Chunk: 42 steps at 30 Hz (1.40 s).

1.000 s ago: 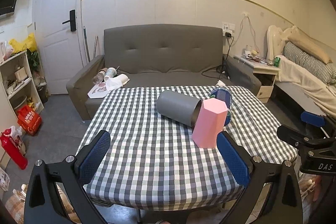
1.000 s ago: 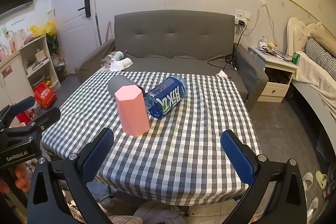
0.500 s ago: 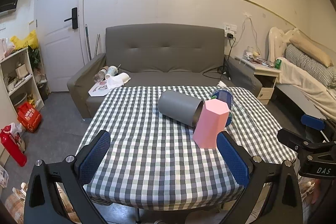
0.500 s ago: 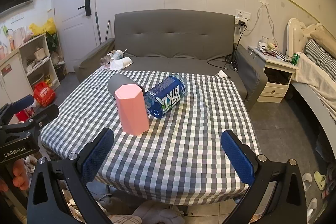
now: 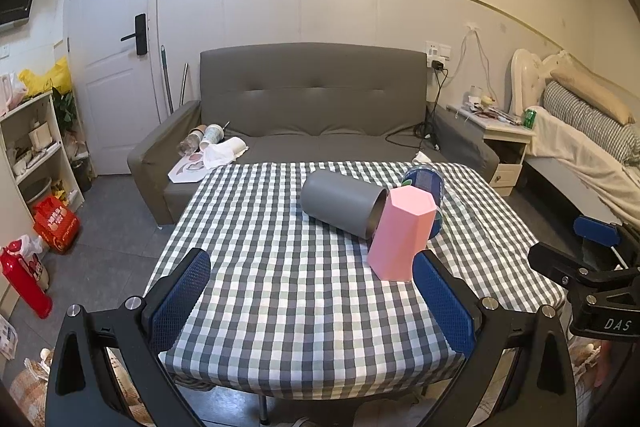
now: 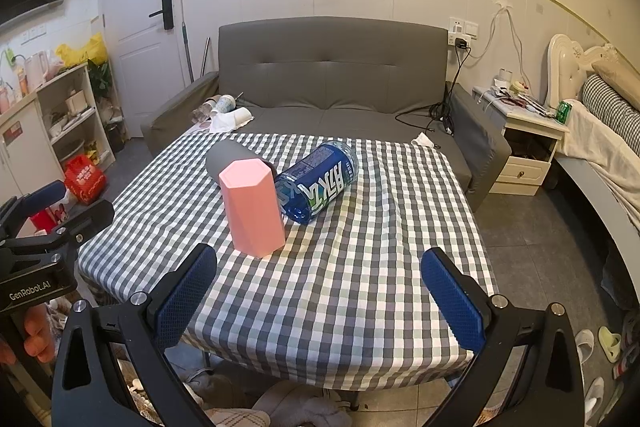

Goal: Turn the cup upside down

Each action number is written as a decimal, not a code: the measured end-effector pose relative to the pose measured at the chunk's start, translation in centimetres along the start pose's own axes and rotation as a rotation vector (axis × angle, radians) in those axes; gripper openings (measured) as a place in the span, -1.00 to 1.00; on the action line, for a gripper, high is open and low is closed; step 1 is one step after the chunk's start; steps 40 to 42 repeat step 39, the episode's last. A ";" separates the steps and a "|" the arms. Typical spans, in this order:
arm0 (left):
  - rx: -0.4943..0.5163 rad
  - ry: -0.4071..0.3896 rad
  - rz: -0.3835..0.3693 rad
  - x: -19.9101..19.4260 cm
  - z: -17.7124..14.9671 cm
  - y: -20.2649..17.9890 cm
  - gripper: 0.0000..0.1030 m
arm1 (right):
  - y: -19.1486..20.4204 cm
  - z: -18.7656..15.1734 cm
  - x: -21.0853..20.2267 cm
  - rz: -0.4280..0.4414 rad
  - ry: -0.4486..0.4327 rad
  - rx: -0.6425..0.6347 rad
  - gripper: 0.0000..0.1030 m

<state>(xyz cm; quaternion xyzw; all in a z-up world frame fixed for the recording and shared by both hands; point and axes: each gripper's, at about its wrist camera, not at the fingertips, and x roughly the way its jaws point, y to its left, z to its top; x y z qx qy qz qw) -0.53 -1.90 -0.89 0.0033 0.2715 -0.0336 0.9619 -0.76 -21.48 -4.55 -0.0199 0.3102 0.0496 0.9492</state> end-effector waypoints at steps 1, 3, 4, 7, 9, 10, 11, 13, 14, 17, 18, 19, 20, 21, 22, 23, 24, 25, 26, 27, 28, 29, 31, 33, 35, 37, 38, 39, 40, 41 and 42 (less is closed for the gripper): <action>-0.002 0.000 0.000 0.0 0.0 0.0 1.00 | 0.0 0.0 0.1 0.001 0.001 0.000 1.00; -0.002 0.002 0.001 0.0 0.0 0.0 1.00 | 0.0 0.0 0.0 -0.001 0.003 0.000 1.00; -0.002 0.001 0.001 0.0 0.0 0.0 1.00 | 0.0 0.0 0.0 -0.001 0.002 0.001 1.00; -0.001 0.001 0.001 0.0 0.0 0.0 1.00 | 0.0 -0.1 0.1 0.001 0.004 0.001 1.00; -0.001 0.003 0.001 0.0 0.0 0.0 1.00 | -0.1 -0.1 0.2 0.001 0.007 -0.001 1.00; -0.002 0.003 0.001 0.0 0.0 0.0 1.00 | 0.0 -0.1 0.2 0.002 0.008 -0.001 1.00; -0.002 0.002 0.001 0.0 0.0 0.0 1.00 | -0.1 -0.2 0.2 0.003 0.008 -0.001 1.00; -0.004 0.001 0.002 0.0 0.0 0.0 1.00 | -0.1 -0.2 0.2 0.003 0.010 -0.002 1.00; -0.004 0.001 0.001 0.0 0.0 0.0 1.00 | -0.1 -0.1 0.3 0.003 0.011 -0.002 1.00; -0.004 0.002 0.002 0.1 0.0 0.0 1.00 | -0.2 -0.1 0.3 0.003 0.010 -0.001 1.00; -0.004 0.002 0.004 0.1 -0.1 0.0 1.00 | -0.2 -0.1 0.3 0.003 0.010 -0.001 1.00; -0.004 0.002 0.004 0.1 -0.1 0.0 1.00 | -0.2 -0.1 0.3 0.004 0.011 -0.001 1.00; -0.004 0.003 0.004 0.1 -0.1 0.0 1.00 | -0.2 -0.2 0.3 0.004 0.011 -0.001 1.00; -0.003 0.003 0.004 0.1 -0.1 -0.1 1.00 | -0.2 -0.1 0.3 0.003 0.011 -0.001 1.00; -0.004 0.003 0.005 0.1 -0.1 -0.1 1.00 | -0.2 -0.2 0.3 0.004 0.012 -0.002 1.00; -0.004 0.002 0.005 0.1 -0.1 0.0 1.00 | -0.2 -0.2 0.3 0.005 0.013 -0.002 1.00; -0.005 0.002 0.005 0.1 -0.1 0.0 1.00 | -0.2 -0.2 0.3 0.005 0.013 -0.003 1.00; -0.005 0.003 0.004 0.1 -0.1 0.0 1.00 | -0.2 -0.2 0.3 0.004 0.013 -0.002 1.00; -0.005 0.003 0.005 0.1 -0.1 0.0 1.00 | -0.2 -0.2 0.3 0.005 0.014 -0.002 1.00; -0.004 0.004 0.005 0.1 -0.1 -0.1 1.00 | -0.2 -0.2 0.3 0.005 0.014 -0.001 1.00; -0.005 0.003 0.004 0.1 -0.1 0.0 1.00 | -0.2 -0.2 0.3 0.005 0.015 -0.001 1.00; -0.005 0.003 0.005 0.1 -0.1 0.0 1.00 | -0.2 -0.3 0.3 0.005 0.015 -0.001 1.00; -0.005 0.003 0.004 0.1 0.0 0.0 1.00 | -0.2 -0.3 0.3 0.005 0.016 -0.001 1.00; -0.004 0.003 0.005 0.1 0.0 0.0 1.00 | -0.2 -0.3 0.4 0.005 0.017 -0.002 1.00; -0.001 0.004 0.005 0.2 -0.1 -0.1 1.00 | -0.2 -0.3 0.4 0.004 0.017 -0.002 1.00; 0.004 0.004 0.006 0.2 -0.2 -0.2 1.00 | -0.2 -0.4 0.4 0.003 0.021 -0.002 1.00; 0.006 0.003 0.007 0.2 -0.2 -0.2 1.00 | -0.2 -0.4 0.4 0.002 0.022 -0.002 1.00; 0.007 0.002 0.007 0.1 -0.3 -0.2 1.00 | -0.2 -0.4 0.4 0.002 0.022 -0.002 1.00; 0.007 0.002 0.007 0.1 -0.3 -0.2 1.00 | -0.2 -0.4 0.4 0.002 0.022 -0.002 1.00; 0.007 0.002 0.007 0.1 -0.3 -0.2 1.00 | -0.2 -0.4 0.4 0.002 0.022 -0.002 1.00; 0.007 0.002 0.007 0.1 -0.3 -0.2 1.00 | -0.2 -0.4 0.4 0.002 0.022 -0.002 1.00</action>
